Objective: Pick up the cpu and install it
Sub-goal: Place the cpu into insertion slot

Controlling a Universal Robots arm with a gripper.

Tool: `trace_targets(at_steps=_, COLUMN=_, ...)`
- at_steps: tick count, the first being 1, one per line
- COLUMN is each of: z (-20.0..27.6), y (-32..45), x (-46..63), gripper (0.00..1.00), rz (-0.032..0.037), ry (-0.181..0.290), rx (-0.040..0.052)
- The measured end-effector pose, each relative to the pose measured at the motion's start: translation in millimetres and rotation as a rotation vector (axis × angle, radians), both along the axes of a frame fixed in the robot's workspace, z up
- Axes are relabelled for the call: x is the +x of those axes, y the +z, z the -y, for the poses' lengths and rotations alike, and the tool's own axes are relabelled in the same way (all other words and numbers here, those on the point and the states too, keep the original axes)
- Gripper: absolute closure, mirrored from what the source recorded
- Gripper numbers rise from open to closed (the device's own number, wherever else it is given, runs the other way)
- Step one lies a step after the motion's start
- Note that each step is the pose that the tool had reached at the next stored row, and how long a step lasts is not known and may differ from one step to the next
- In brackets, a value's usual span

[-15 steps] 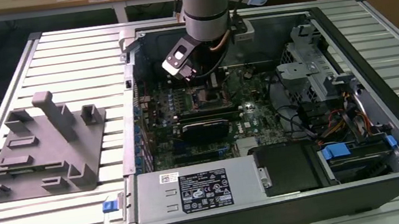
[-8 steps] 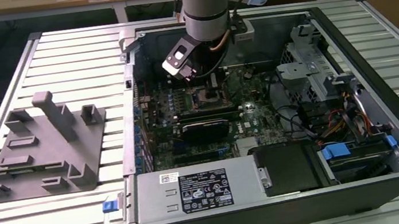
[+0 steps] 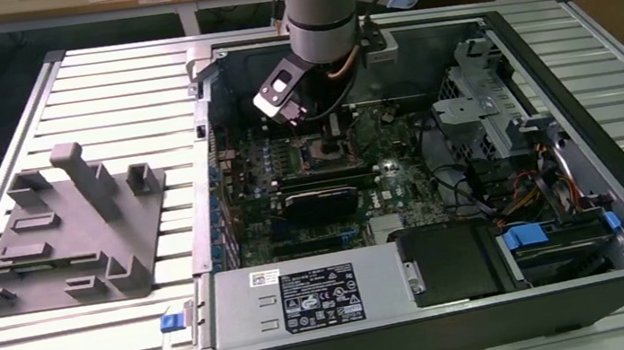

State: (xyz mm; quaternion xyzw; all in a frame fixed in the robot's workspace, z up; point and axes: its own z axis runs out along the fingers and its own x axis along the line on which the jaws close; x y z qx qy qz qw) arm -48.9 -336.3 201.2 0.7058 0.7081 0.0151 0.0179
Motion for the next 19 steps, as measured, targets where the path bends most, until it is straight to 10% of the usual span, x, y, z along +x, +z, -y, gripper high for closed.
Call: trace_targets(at_steps=19, z=0.1, y=-3.5, x=-8.5, gripper=0.89, rz=0.0035, ry=0.000, rx=0.0000)
